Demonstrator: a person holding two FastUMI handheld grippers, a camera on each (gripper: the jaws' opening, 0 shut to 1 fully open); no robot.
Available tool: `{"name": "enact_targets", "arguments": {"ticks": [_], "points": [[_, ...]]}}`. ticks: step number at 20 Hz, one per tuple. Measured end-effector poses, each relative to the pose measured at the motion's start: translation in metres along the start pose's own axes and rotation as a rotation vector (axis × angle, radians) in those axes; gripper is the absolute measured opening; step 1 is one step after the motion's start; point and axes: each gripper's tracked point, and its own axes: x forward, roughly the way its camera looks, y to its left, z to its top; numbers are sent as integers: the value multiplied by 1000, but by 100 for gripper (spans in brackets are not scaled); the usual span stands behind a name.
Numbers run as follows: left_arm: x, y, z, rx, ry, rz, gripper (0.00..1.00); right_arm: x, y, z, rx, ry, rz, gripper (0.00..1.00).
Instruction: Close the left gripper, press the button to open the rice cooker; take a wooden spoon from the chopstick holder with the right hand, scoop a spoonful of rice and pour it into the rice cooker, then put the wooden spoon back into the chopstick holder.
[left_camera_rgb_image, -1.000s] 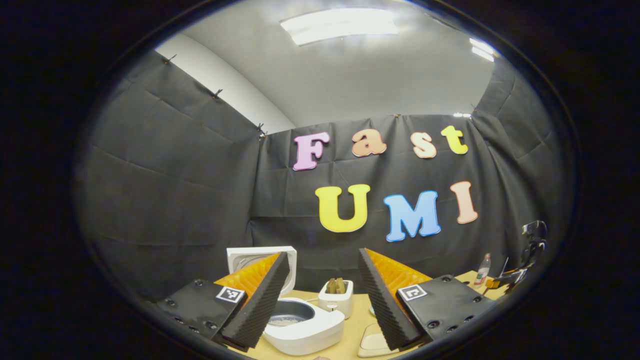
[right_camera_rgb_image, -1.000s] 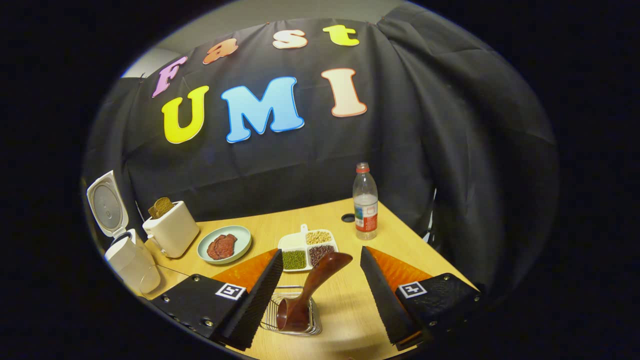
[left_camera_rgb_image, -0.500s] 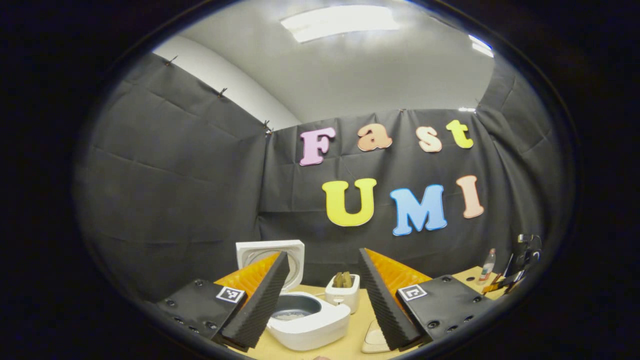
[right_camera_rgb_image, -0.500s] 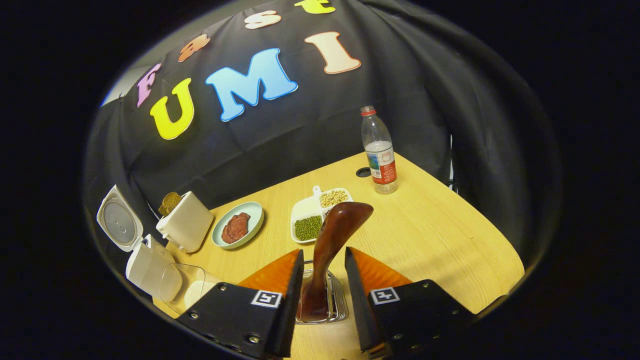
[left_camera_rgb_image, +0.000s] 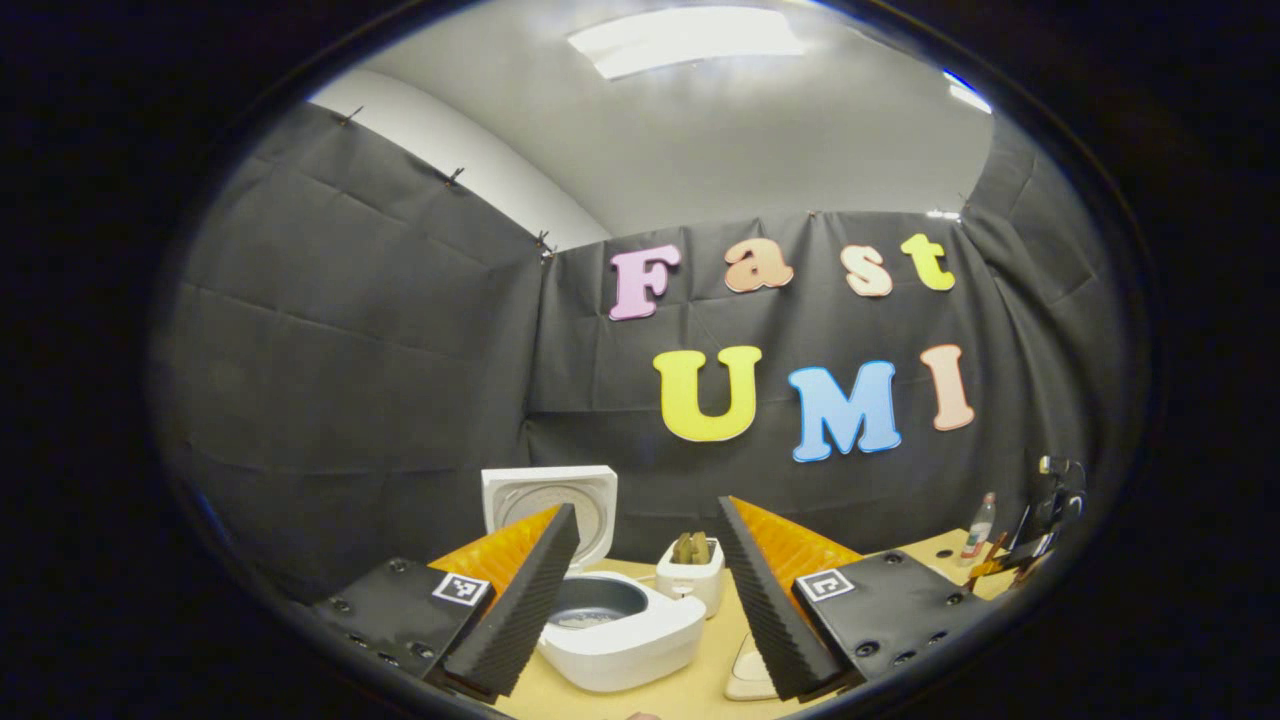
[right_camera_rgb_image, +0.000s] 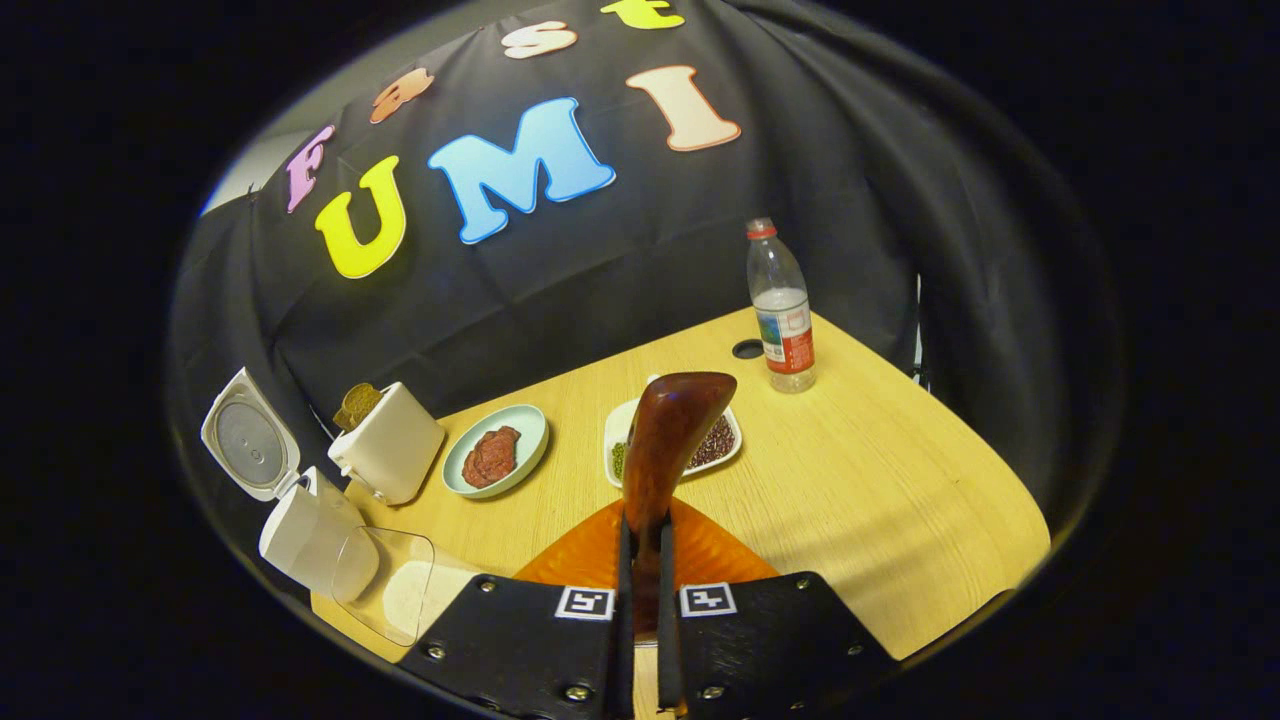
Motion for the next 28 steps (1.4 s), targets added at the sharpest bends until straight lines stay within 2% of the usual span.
{"name": "enact_targets", "arguments": {"ticks": [4, 5, 11, 15, 20, 24, 28], "points": [[11, 8, 0, -25, -10, -38, 96, -27, 18, 31, -8, -94, -10, 9], [13, 12, -2, -31, -12, -43, 94, -34, 24, 38, -1, -112, -5, 10], [20, 45, -21, -48, 18, -48, 94, -59, 77, 54, 10, -168, 46, 10], [21, 77, -32, -37, 36, -26, 98, -60, 134, 42, -8, -165, 118, 10], [18, 125, -36, -8, 49, 35, 96, -41, 198, 6, -79, -119, 195, 10], [11, 161, -42, -2, 59, 89, 97, -19, 229, -24, -133, -73, 210, 10], [6, 192, -42, 13, 63, 143, 94, 7, 241, -54, -228, -41, 182, 10]]}}
